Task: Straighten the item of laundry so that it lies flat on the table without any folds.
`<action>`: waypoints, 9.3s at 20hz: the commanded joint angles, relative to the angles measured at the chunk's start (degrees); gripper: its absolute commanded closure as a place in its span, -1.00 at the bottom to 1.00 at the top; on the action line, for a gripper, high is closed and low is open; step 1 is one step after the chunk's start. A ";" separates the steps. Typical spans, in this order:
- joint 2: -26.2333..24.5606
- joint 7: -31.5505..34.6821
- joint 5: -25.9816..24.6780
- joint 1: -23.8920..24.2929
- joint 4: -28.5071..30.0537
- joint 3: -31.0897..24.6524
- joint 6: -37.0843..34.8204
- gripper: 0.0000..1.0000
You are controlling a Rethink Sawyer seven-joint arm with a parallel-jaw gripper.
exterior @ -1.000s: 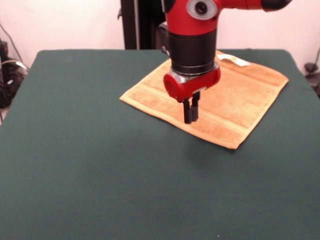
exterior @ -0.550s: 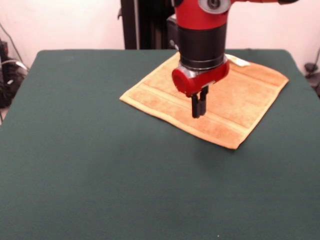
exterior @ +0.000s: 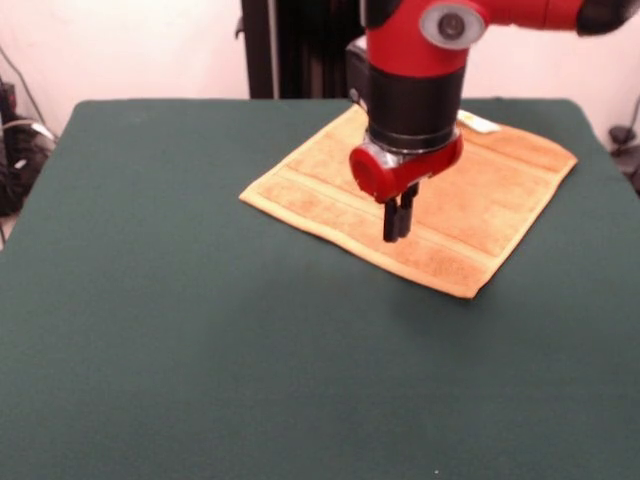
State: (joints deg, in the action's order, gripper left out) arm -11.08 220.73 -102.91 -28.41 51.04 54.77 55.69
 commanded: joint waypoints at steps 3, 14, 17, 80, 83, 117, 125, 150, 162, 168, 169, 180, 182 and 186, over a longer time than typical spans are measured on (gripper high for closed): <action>-5.36 21.88 2.74 0.03 -6.19 -3.63 2.67 1.00; -8.22 27.53 1.50 0.33 -8.90 -0.61 8.13 1.00; -8.86 28.73 1.15 0.26 -9.15 0.43 9.70 1.00; -13.27 -11.62 29.91 10.06 -11.56 -9.24 -22.96 1.00; -13.32 -10.22 29.13 9.58 -11.00 -8.74 -22.60 1.00; -8.12 3.73 12.99 -3.00 7.63 -0.74 -9.10 1.00; -8.09 6.19 8.62 -4.48 10.22 -1.06 -6.27 1.00; -11.26 9.14 9.75 -10.29 18.96 -8.15 -9.58 1.00; -9.51 9.36 10.59 -12.05 22.96 -12.16 -8.79 1.00; -8.47 11.57 10.21 -14.49 25.60 -13.18 -8.15 1.00; -8.28 11.87 10.14 -14.73 25.83 -13.34 -8.12 1.00; -5.73 11.06 10.82 -15.14 27.01 -16.09 -8.61 1.00; -6.04 11.33 10.48 -15.26 26.87 -16.56 -8.74 1.00; -5.41 9.69 10.66 -14.70 27.21 -17.69 -9.40 1.00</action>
State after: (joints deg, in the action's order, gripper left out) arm -15.07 220.66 -94.99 -42.92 79.04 49.19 45.57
